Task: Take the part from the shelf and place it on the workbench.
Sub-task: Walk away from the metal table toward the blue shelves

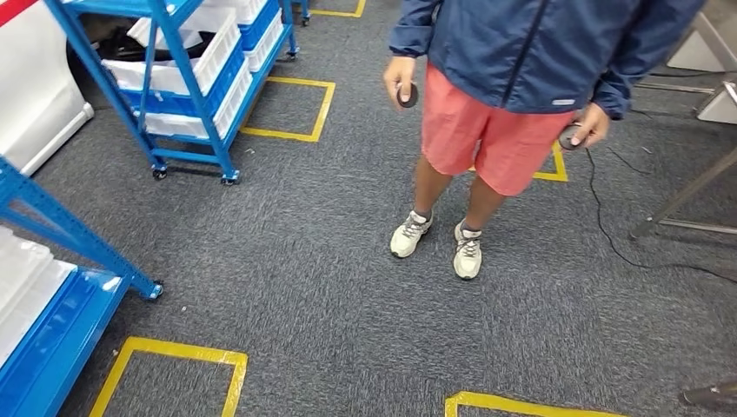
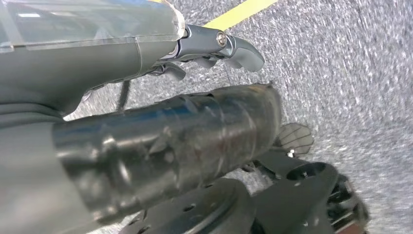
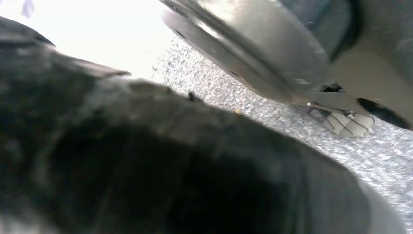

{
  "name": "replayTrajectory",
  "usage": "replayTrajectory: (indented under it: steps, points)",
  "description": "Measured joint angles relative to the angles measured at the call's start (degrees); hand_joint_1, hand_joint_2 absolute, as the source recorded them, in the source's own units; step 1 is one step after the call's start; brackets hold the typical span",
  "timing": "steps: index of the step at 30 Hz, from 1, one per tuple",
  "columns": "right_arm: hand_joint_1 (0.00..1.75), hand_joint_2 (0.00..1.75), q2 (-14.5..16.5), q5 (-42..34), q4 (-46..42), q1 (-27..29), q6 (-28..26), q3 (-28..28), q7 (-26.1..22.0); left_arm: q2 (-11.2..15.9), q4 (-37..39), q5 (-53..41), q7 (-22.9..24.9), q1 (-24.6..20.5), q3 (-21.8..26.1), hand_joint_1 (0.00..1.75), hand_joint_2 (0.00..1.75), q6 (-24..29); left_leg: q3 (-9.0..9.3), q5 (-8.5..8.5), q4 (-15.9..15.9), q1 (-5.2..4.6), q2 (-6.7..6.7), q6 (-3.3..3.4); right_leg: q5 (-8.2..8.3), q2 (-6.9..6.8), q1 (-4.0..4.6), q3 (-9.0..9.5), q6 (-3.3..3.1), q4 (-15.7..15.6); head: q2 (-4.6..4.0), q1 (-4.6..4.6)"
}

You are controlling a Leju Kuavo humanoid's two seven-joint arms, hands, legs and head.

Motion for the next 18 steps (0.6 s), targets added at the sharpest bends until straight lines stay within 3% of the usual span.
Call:
replayTrajectory:
  steps: [2, 3, 4, 5, 6, 7, 9, 10, 11, 13, 15, 16, 18]
  points:
    - [0.00, 0.00, 0.00, 0.10, 0.01, 0.15, -0.01, -0.01, 0.01, 0.00, 0.00, 0.00, 0.01, -0.05, 0.01, 0.00, 0.00, -0.02, -0.17, 0.10, 0.09, -0.18, -1.43, 0.16, -2.73, 0.92, 0.02, -3.50, -0.02, 7.07, 0.00, -0.01]
    - [0.00, 0.00, 0.00, 0.15, 0.02, 0.20, -0.01, -0.02, 0.02, 0.00, 0.00, 0.00, 0.03, 0.00, 0.02, 0.00, 0.00, -0.03, -0.20, 0.11, 0.16, -0.26, -2.20, 0.17, -2.48, 1.02, 0.04, -4.28, -0.10, 8.32, 0.00, -0.01]
    - [0.00, 0.00, 0.00, 0.18, 0.02, 0.25, -0.01, -0.02, 0.03, 0.00, 0.00, 0.01, 0.07, 0.05, 0.03, 0.00, 0.00, -0.03, -0.17, 0.11, 0.23, -0.30, -3.04, 0.17, -0.92, 1.17, 0.04, -3.90, -0.27, 7.03, 0.00, -0.02]
    - [0.00, 0.00, -0.01, 0.21, 0.02, 0.28, -0.02, -0.02, 0.04, 0.00, 0.00, 0.01, 0.13, 0.08, 0.03, 0.00, 0.00, -0.01, -0.12, 0.10, 0.30, -0.31, -3.88, 0.15, 1.41, 1.59, 0.04, -2.57, -0.50, 3.73, 0.00, -0.01]
    - [0.00, 0.00, -0.02, 0.22, 0.02, 0.31, -0.02, -0.02, 0.04, -0.02, 0.00, 0.02, 0.18, 0.09, 0.04, 0.00, 0.00, 0.01, -0.12, 0.09, 0.36, -0.26, -4.67, 0.10, 3.59, 2.93, 0.04, -0.82, -0.80, -0.46, 0.00, 0.00]
    - [0.00, 0.00, -0.06, 0.22, 0.03, 0.34, -0.03, -0.04, 0.05, -0.04, 0.00, 0.03, 0.30, 0.04, 0.07, 0.00, 0.44, 0.04, -0.21, 0.10, 0.46, -0.26, -5.41, -0.06, 5.26, 4.38, 0.06, 0.70, -1.03, -4.17, 0.00, 0.00]
    - [0.00, 0.00, -0.13, 0.24, 0.03, 0.25, -0.03, -0.08, 0.06, -0.09, 0.00, 0.10, 0.64, -0.05, 0.20, 0.00, 1.31, 0.14, -0.60, 0.23, 0.55, -0.09, -6.57, -0.65, 6.24, 6.19, 0.22, 1.95, -1.34, -7.47, 0.00, -0.01]
    - [0.00, 0.00, -0.15, 0.25, 0.02, 0.10, -0.03, -0.10, 0.06, -0.10, 0.00, 0.15, 0.86, -0.05, 0.34, 0.00, 1.75, 0.18, -0.81, 0.36, 0.49, -0.02, -7.17, -1.07, 6.30, 5.78, 0.35, 1.95, -1.44, -7.61, 0.00, -0.01]
    - [0.00, 0.00, -0.13, 0.26, 0.01, -0.08, -0.03, -0.10, 0.05, -0.10, 0.00, 0.20, 1.02, -0.02, 0.51, 0.00, 1.75, 0.21, -0.96, 0.44, 0.43, 0.06, -7.69, -1.46, 6.47, 5.02, 0.23, 2.05, -1.74, -7.88, 0.00, -0.01]
    - [0.00, 0.00, -0.07, 0.28, 0.00, -0.22, -0.03, -0.11, 0.04, -0.08, 0.00, 0.25, 1.21, 0.01, 0.82, 0.00, 1.75, 0.26, -1.71, -0.55, 1.71, -0.11, -6.14, -1.95, 6.87, 3.41, 0.04, 2.47, -2.56, -8.77, 0.00, -0.06]
    - [0.00, 0.00, -0.04, 0.29, 0.01, -0.06, -0.03, -0.12, 0.04, -0.07, 0.00, 0.26, 1.27, -0.16, 0.95, 0.00, 1.75, 0.33, -4.26, -3.83, 7.15, -0.23, -2.68, -2.19, 7.08, 1.57, 0.14, 2.67, -3.21, -9.30, 0.00, -0.13]
    - [0.00, 0.00, -0.04, 0.31, 0.01, 0.02, -0.03, -0.13, 0.04, -0.07, 0.00, 0.26, 1.29, -0.25, 0.97, 0.00, 1.75, 0.36, -6.03, -5.70, 10.89, -0.14, -1.59, -2.34, 7.07, 0.66, 0.25, 2.63, -3.37, -9.28, 0.00, -0.16]
    - [0.00, 0.00, -0.04, 0.32, 0.02, 0.06, -0.01, -0.13, 0.04, -0.09, 0.00, 0.26, 1.39, -0.32, 1.01, 0.00, 1.75, 0.43, -8.17, -7.21, 15.75, 0.08, -0.73, -2.70, 6.93, -1.15, 0.38, 2.55, -3.38, -9.15, 0.00, -0.16]
